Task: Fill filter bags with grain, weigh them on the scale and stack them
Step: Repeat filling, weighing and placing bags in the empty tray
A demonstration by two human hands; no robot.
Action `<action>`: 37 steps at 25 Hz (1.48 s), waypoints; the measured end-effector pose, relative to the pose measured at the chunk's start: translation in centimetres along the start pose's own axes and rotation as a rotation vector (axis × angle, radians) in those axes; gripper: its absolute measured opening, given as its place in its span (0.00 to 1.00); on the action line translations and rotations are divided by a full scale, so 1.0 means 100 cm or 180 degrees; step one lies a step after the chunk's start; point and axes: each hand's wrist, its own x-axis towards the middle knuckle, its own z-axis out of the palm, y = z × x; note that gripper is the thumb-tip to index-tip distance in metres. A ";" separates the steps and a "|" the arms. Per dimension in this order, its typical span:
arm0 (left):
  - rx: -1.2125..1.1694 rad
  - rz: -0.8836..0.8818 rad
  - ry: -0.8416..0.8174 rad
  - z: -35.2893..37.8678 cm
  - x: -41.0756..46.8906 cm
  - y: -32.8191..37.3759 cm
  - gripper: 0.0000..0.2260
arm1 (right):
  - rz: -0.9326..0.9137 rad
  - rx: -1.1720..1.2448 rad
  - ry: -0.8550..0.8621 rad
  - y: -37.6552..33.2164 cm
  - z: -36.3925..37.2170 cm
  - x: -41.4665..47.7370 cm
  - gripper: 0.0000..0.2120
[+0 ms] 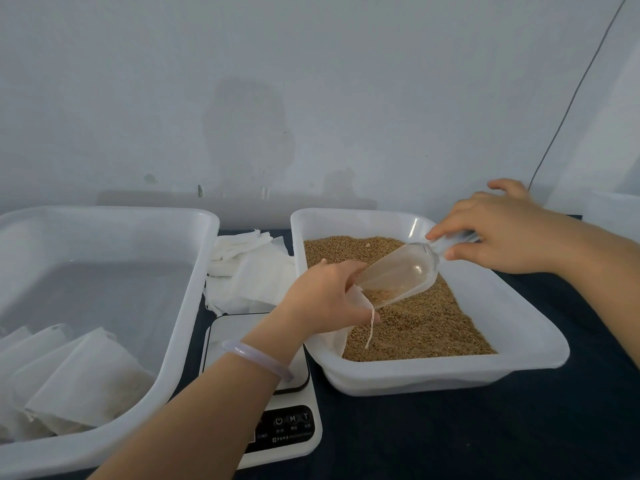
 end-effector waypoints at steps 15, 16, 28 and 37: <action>-0.0450 -0.0253 0.0314 0.002 -0.001 -0.005 0.20 | 0.0740 0.0296 -0.0333 0.035 0.013 0.000 0.14; -0.0469 -0.0267 0.0362 0.002 -0.001 -0.005 0.19 | 0.0943 0.0161 -0.0502 0.040 0.024 -0.004 0.16; -0.0089 -0.0509 0.0501 0.004 -0.004 -0.003 0.05 | 0.0978 0.1238 -0.0628 -0.006 0.114 -0.009 0.16; -0.0115 -0.0550 0.0642 0.004 -0.004 -0.003 0.06 | 0.0986 0.2202 -0.0269 0.001 0.110 -0.015 0.17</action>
